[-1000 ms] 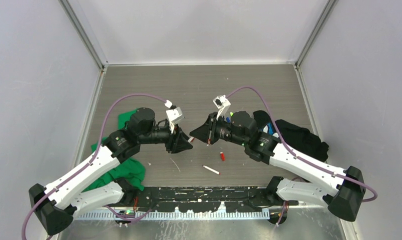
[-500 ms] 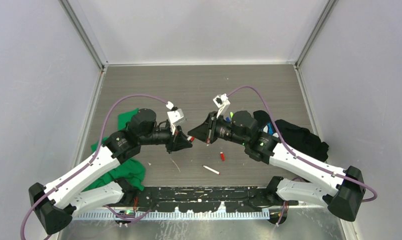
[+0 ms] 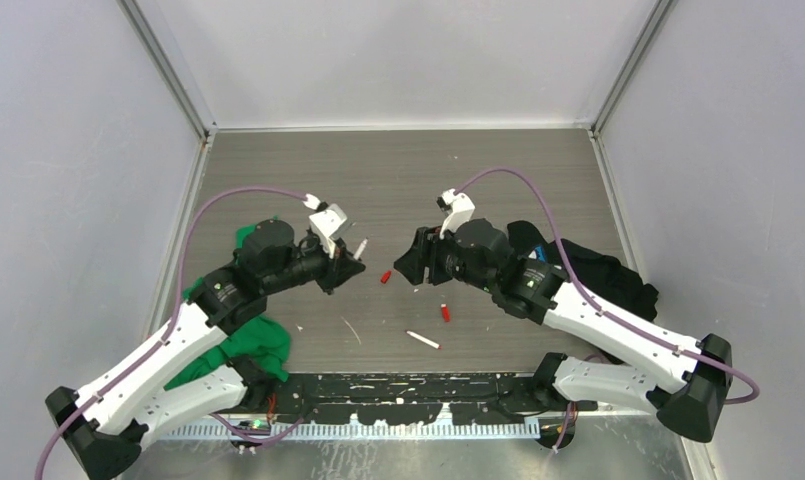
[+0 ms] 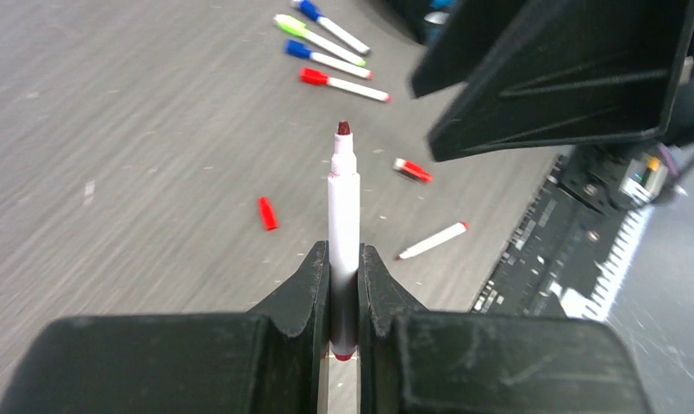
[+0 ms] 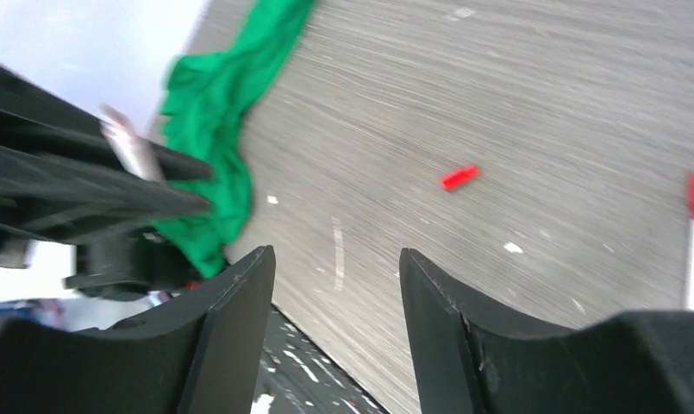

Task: Insert the pens into the pen caps
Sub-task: Pick up the pen cap from the center of the board.

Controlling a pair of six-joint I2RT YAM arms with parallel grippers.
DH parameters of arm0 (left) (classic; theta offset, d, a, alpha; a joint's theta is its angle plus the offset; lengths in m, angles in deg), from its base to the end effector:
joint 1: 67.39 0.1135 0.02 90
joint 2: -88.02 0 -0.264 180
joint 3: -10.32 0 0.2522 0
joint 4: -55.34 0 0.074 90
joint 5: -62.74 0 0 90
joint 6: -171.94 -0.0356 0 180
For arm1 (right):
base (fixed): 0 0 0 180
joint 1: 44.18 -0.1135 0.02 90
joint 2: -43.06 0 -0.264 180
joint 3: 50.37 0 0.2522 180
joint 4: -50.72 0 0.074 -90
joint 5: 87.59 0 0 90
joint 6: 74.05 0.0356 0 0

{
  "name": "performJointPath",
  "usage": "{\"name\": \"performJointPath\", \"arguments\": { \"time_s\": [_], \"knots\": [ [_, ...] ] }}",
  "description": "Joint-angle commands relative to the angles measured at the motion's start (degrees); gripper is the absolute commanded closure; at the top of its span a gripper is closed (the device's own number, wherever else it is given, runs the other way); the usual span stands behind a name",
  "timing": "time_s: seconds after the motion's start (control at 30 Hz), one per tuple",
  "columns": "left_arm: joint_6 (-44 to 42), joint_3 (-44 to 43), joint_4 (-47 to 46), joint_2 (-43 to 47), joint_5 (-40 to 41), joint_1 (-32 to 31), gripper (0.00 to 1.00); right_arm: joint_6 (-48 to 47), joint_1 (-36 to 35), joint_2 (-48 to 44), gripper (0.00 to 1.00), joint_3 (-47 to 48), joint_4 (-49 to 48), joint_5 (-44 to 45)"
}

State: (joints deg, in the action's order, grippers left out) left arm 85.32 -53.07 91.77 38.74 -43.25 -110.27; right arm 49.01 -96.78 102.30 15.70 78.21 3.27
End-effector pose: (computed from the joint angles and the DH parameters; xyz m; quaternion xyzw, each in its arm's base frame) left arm 0.1344 -0.1382 0.3340 0.3508 0.7480 -0.3229 0.4618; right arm 0.1449 0.1887 0.3317 -0.1354 0.8112 0.3822 0.4214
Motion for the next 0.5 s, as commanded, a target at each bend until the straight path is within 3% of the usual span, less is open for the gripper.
{"name": "performJointPath", "arguments": {
  "time_s": [0.0,0.27,0.47],
  "knots": [
    [0.65,-1.05,-0.86,2.41,8.39,3.15,1.0,-0.24,0.13,-0.01,0.39,0.46,12.44,11.12],
    [-0.65,-0.7,-0.53,3.12,10.46,3.35,1.0,3.95,-0.49,4.2,0.46,-8.13,16.63,9.57],
    [-0.7,-1.0,-0.33,2.09,8.33,3.38,1.0,2.57,-1.01,11.24,0.51,-8.42,17.46,11.17]
  ]
}}
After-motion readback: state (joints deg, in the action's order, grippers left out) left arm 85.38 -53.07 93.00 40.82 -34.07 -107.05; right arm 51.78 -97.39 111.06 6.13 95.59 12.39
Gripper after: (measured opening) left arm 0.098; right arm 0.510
